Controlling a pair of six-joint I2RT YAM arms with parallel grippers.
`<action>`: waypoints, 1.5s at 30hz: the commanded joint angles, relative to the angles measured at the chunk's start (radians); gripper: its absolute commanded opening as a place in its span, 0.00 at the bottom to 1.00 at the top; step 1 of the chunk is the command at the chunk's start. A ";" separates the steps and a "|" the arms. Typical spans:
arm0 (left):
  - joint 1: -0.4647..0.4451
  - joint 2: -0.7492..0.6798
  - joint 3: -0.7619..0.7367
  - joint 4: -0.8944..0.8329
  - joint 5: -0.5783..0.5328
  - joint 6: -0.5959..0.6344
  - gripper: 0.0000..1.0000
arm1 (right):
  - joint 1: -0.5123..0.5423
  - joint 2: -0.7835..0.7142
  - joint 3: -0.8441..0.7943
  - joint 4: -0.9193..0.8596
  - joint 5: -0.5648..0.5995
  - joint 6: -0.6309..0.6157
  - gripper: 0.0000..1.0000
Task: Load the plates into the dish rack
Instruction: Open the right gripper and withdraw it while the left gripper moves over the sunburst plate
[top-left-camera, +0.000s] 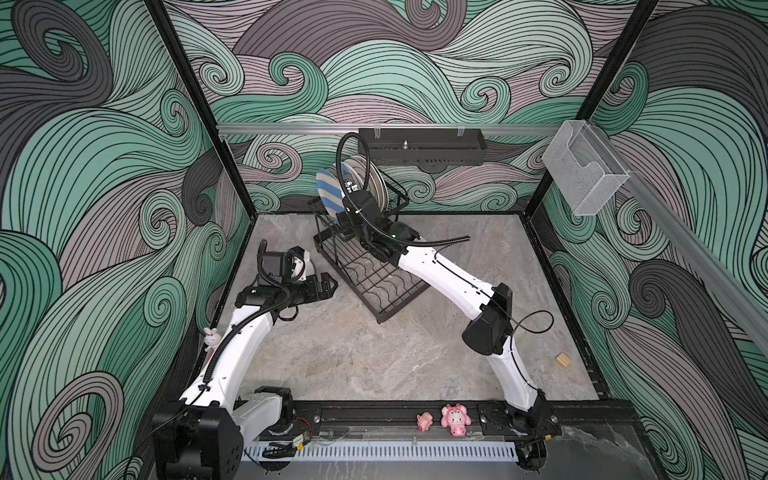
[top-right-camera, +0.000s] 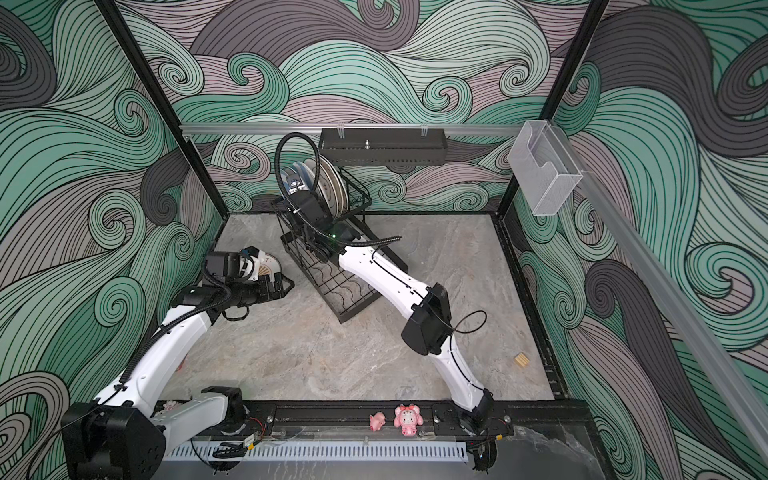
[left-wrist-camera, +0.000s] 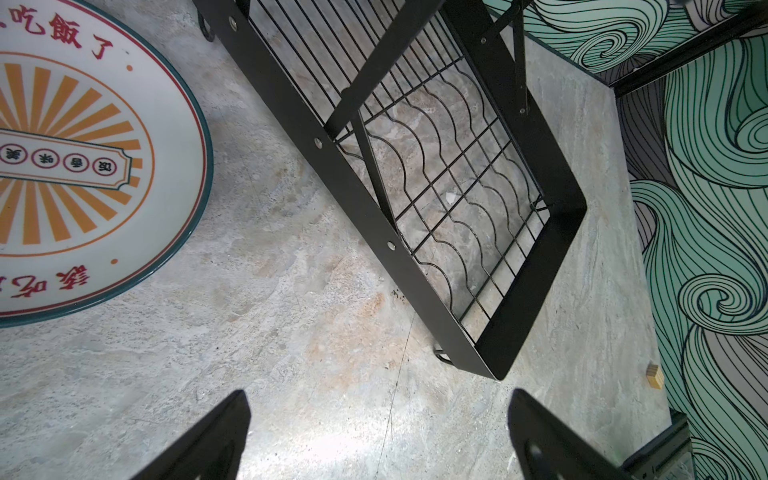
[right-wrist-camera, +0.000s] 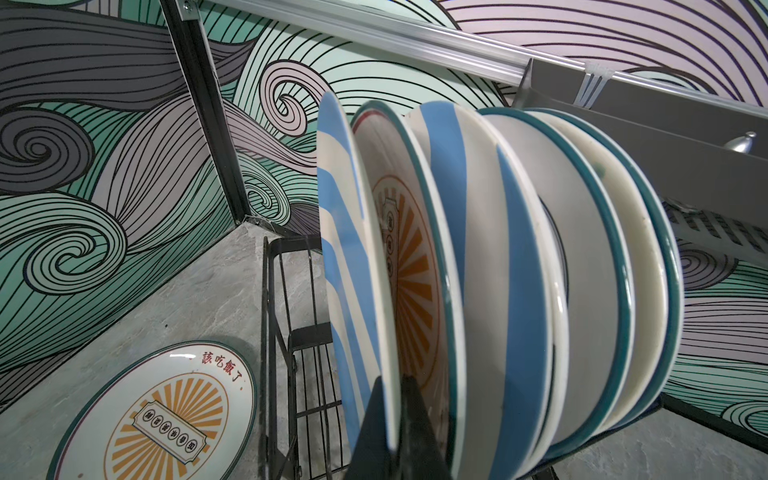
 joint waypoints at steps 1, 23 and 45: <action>0.012 0.008 0.017 -0.024 -0.018 0.018 0.99 | -0.013 0.007 0.023 -0.011 0.015 0.011 0.14; 0.074 0.031 0.052 -0.055 -0.106 0.016 0.99 | 0.004 -0.240 -0.069 -0.130 -0.079 -0.009 0.64; 0.103 0.079 0.144 -0.149 -0.181 0.047 0.99 | -0.051 -1.338 -1.377 -0.003 -0.190 0.151 0.82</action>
